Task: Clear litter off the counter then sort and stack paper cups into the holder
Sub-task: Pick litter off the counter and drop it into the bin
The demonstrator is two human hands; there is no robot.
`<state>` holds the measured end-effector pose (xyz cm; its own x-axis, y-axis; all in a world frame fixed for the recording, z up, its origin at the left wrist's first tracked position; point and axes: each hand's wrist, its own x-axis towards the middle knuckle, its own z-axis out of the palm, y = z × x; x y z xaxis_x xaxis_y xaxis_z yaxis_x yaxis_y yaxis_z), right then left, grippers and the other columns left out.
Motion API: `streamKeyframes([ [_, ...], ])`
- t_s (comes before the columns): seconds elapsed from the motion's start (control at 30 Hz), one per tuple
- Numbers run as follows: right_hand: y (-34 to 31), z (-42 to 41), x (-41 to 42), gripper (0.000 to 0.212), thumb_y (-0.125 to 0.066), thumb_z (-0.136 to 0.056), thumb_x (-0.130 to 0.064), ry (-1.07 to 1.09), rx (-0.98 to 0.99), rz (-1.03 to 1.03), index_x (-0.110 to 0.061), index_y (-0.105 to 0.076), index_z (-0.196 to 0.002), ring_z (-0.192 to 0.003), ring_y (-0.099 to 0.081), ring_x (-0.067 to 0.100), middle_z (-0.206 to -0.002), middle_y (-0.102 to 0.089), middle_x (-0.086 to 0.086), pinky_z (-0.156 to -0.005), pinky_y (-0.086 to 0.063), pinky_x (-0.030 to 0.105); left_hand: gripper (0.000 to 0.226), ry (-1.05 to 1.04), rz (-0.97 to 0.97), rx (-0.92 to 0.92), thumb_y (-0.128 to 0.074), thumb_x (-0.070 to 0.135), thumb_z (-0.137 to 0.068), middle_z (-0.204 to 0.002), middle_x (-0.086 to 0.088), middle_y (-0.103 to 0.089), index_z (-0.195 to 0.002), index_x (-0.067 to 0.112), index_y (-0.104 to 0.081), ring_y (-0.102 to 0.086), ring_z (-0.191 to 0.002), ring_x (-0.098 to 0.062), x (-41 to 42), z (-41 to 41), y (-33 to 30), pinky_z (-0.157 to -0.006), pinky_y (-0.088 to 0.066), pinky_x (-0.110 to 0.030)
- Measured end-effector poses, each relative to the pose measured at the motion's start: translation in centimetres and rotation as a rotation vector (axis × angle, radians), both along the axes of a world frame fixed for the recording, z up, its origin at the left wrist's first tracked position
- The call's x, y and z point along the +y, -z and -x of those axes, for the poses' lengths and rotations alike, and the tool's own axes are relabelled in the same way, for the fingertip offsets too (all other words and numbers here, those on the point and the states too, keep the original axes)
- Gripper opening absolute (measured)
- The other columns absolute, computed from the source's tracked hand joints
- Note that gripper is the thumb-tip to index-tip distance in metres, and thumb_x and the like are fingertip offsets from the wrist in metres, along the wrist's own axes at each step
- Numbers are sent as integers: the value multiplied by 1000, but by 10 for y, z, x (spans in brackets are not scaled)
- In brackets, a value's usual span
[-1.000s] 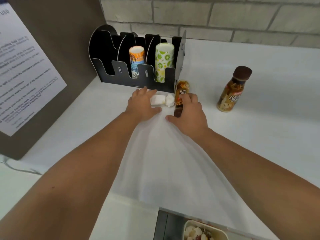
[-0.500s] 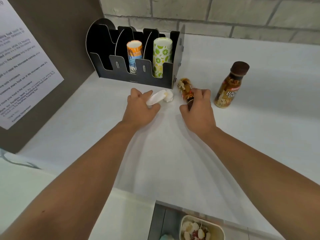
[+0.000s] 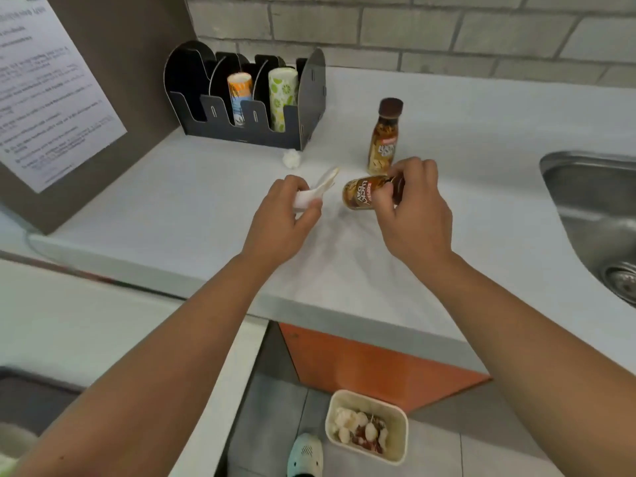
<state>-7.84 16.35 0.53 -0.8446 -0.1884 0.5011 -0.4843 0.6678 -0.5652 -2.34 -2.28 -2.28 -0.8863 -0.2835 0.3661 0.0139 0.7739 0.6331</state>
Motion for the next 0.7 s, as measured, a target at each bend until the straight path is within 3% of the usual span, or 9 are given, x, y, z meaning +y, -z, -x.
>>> streamKeyframes([
  [0.07, -5, -23, 26, 21, -47, -92, -27, -8, 17, -3, -13, -49, -107, -70, -52, 22, -107, -46, 4, -54, -37, 29, 25, 5, 22, 41, -57, 35, -95, -100, -2, -55, -108, 14, -55, -52, -82, -15, 27, -21, -2, -66, -43, -23],
  [0.17, -12, -59, 65, 21, -48, -90, -28, -31, 37, -5, -14, -51, -105, -72, -52, 21, -105, -47, 3, -52, -36, 26, 21, 13, 26, 107, -60, 34, -92, -96, 3, -56, -102, 16, -57, -54, -81, -15, 66, -56, -2, -69, -49, -35],
  [0.33, -15, -116, 121, 20, -48, -86, -28, -73, 43, -17, -14, -55, -98, -70, -51, 19, -96, -48, -3, -56, -40, 29, 16, -12, 43, 135, -60, 37, -84, -86, 13, -56, -92, 24, -55, -53, -74, -9, 126, -114, 1, -61, -47, -31],
  [0.53, 14, -156, 161, 20, -46, -83, -31, -105, 0, -76, -16, -56, -90, -67, -51, 18, -89, -51, -4, -56, -44, 32, 26, 39, 33, 51, -56, 45, -76, -79, 13, -60, -91, 24, -57, -59, -71, -12, 163, -155, 28, -61, -46, -29],
  [0.7, 76, -176, 173, 25, -41, -80, -38, -98, -95, -177, -19, -55, -87, -65, -53, 19, -87, -51, -5, -54, -45, 31, 36, 131, 36, -52, -53, 51, -79, -83, 9, -66, -101, 23, -57, -64, -74, -14, 173, -166, 84, -60, -51, -32],
])
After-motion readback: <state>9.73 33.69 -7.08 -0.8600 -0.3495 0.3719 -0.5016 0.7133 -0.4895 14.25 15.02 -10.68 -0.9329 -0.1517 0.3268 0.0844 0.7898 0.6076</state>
